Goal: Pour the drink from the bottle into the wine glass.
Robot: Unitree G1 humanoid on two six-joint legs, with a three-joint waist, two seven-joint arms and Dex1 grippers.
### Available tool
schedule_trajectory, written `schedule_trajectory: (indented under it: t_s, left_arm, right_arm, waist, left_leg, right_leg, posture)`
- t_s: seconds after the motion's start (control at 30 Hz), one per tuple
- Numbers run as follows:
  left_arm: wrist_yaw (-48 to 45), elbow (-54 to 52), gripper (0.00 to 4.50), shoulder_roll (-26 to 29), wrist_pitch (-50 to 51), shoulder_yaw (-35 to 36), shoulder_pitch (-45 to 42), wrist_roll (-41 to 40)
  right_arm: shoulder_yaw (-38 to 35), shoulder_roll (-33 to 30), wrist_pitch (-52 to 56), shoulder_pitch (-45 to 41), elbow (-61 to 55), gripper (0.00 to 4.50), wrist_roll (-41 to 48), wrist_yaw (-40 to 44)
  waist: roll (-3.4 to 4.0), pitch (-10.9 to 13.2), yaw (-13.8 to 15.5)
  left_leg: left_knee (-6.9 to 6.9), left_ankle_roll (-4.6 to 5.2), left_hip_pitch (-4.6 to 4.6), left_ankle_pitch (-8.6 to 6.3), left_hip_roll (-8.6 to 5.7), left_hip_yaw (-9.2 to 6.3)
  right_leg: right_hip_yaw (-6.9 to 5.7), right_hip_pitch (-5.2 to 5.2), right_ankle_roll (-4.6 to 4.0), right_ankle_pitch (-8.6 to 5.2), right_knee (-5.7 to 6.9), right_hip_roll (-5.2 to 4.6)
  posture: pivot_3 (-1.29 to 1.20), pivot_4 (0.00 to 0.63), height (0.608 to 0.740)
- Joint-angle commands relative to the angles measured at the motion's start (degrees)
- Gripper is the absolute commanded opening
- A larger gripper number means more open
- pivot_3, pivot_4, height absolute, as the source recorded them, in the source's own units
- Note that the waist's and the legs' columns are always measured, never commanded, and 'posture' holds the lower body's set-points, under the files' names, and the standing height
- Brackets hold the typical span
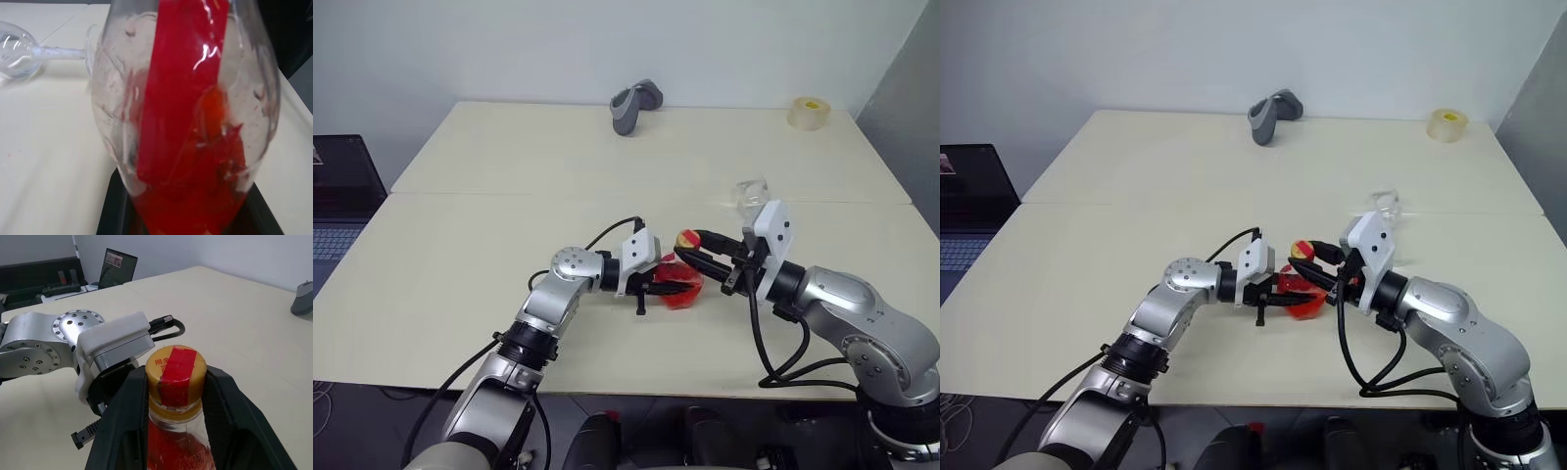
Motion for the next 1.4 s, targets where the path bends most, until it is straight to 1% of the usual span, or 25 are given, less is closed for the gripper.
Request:
schedule_trajectory:
  t_s: [0.03, 0.27, 0.43, 0.5, 0.63, 0.7, 0.77, 0.83, 0.9, 1.07, 1.13, 1.23, 1.3, 1.4]
  left_arm:
    - [0.26, -1.55, 0.77, -0.16, -1.09, 0.95, -0.89, -0.33]
    - [0.51, -1.99, 0.77, -0.56, -0.86, 1.11, -0.74, -0.75]
    - [0.64, -2.2, 0.77, -0.59, -0.78, 1.25, -0.62, -0.93]
    - [0.73, -2.18, 0.77, -0.58, -0.84, 1.29, -0.62, -0.89]
    - [0.88, -2.37, 0.76, -0.49, -0.63, 1.37, -0.55, -0.91]
    - [0.97, -2.41, 0.74, -0.45, -0.58, 1.31, -0.55, -0.95]
    - [0.94, -2.38, 0.74, -0.47, -0.58, 1.3, -0.56, -0.93]
    - [0.8, -2.32, 0.74, -0.49, -0.6, 1.36, -0.58, -0.91]
    - [0.68, -2.21, 0.74, -0.56, -0.68, 1.38, -0.65, -0.87]
    - [0.63, -2.08, 0.73, -0.77, -0.79, 1.45, -0.72, -0.78]
    - [0.68, -2.19, 0.72, -0.77, -0.73, 1.49, -0.62, -0.76]
    - [0.76, -2.38, 0.72, -0.73, -0.66, 1.53, -0.44, -0.76]
    - [0.8, -2.44, 0.72, -0.73, -0.63, 1.56, -0.41, -0.77]
    - [0.88, -2.5, 0.72, -0.69, -0.61, 1.64, -0.38, -0.75]
  right_arm:
    - [-3.13, 2.89, -0.4, -1.56, -2.52, 1.18, 5.65, -0.6]
    - [-6.75, 7.17, 3.06, -2.84, -2.42, 1.18, 12.76, -4.27]
    - [-6.87, 7.43, 4.23, -2.82, -3.09, 1.18, 13.66, -5.3]
    - [-5.46, 6.14, 3.54, -2.6, -3.83, 1.18, 10.83, -4.89]
    - [1.13, -0.01, -4.58, -3.01, -5.44, 1.18, -4.01, -2.75]
    - [3.8, -1.87, -8.81, -2.86, -5.39, 1.18, -9.23, -1.6]
    - [5.76, -2.49, -12.27, -2.34, -5.27, 1.18, -12.63, -0.56]
    - [6.81, -2.23, -14.02, -1.96, -5.12, 1.18, -14.06, 0.25]
    - [6.4, -0.65, -13.34, -1.53, -4.93, 1.18, -11.96, 0.65]
    - [1.36, 5.82, -5.93, 0.55, -4.77, 1.18, 0.99, -0.84]
    - [-1.19, 7.66, -2.74, 0.84, -4.55, 1.15, 6.71, -1.91]
    - [-3.58, 9.02, 0.35, 0.23, -4.31, 1.12, 11.61, -3.61]
    - [-3.92, 8.79, 1.3, -0.41, -4.49, 1.11, 12.14, -4.27]
    - [-2.11, 6.11, -0.12, -1.25, -5.49, 1.1, 6.99, -3.68]
  waist:
    - [0.0, 0.0, 0.0]
    - [0.0, 0.0, -0.01]
    - [0.0, 0.0, -0.02]
    - [0.0, 0.0, -0.03]
    - [0.01, 0.0, -0.04]
    - [0.01, 0.0, -0.05]
    - [0.0, 0.0, -0.05]
    - [0.0, 0.0, -0.04]
    - [0.0, 0.0, -0.02]
    - [0.0, 0.0, -0.01]
    - [0.0, 0.0, -0.01]
    - [0.0, 0.0, -0.02]
    - [0.01, 0.0, -0.02]
    - [0.01, 0.0, -0.04]
  left_leg:
    - [0.0, 0.0, 0.0, 0.0, 0.0, 0.0]
    - [0.0, 0.0, 0.0, 0.0, 0.01, 0.0]
    - [0.0, 0.0, 0.0, 0.0, 0.01, 0.01]
    - [0.0, 0.0, 0.0, 0.0, 0.01, 0.0]
    - [0.0, 0.0, 0.0, 0.0, 0.0, 0.01]
    - [0.0, 0.0, 0.0, 0.0, -0.01, 0.01]
    - [-0.01, 0.0, 0.0, 0.0, -0.01, 0.01]
    - [0.0, 0.0, 0.0, 0.0, 0.0, 0.01]
    - [0.0, -0.01, 0.0, 0.0, 0.0, 0.0]
    - [0.0, -0.01, -0.01, 0.0, 0.01, 0.0]
    - [0.01, -0.01, -0.01, 0.0, 0.03, 0.0]
    - [0.0, 0.0, -0.01, 0.0, 0.02, 0.0]
    - [0.0, 0.0, 0.0, 0.0, 0.02, 0.01]
    - [-0.01, 0.0, 0.0, 0.0, 0.01, 0.0]
  right_leg:
    - [0.0, 0.0, 0.0, 0.0, 0.0, 0.0]
    - [0.01, 0.0, 0.0, 0.0, 0.0, 0.0]
    - [0.01, 0.0, 0.0, 0.0, 0.0, 0.0]
    - [0.0, 0.0, 0.0, 0.0, 0.0, 0.0]
    - [0.0, -0.02, 0.0, 0.0, 0.0, 0.0]
    - [-0.01, -0.02, 0.01, 0.0, -0.01, 0.0]
    - [-0.01, -0.02, 0.01, 0.0, 0.0, 0.01]
    - [-0.01, -0.02, 0.01, 0.0, 0.0, 0.01]
    - [-0.01, -0.02, 0.0, 0.0, 0.0, 0.01]
    - [0.0, -0.02, 0.0, 0.0, 0.0, 0.0]
    - [0.01, -0.02, 0.0, 0.0, 0.01, -0.01]
    - [0.01, -0.02, 0.0, 0.0, 0.01, -0.02]
    - [0.01, -0.02, 0.0, 0.0, 0.01, -0.02]
    - [0.0, -0.02, 0.0, 0.0, 0.01, -0.01]
  posture:
    - [0.0, 0.15, 0.74]
    - [0.0, 0.15, 0.74]
    - [0.0, 0.15, 0.74]
    - [0.0, 0.15, 0.74]
    - [0.0, 0.15, 0.74]
    - [0.0, 0.15, 0.74]
    - [0.0, 0.15, 0.74]
    - [0.0, 0.15, 0.74]
    - [0.0, 0.15, 0.74]
    - [0.0, 0.15, 0.74]
    - [0.0, 0.15, 0.74]
    - [0.0, 0.15, 0.74]
    - [0.0, 0.15, 0.74]
    - [0.0, 0.15, 0.74]
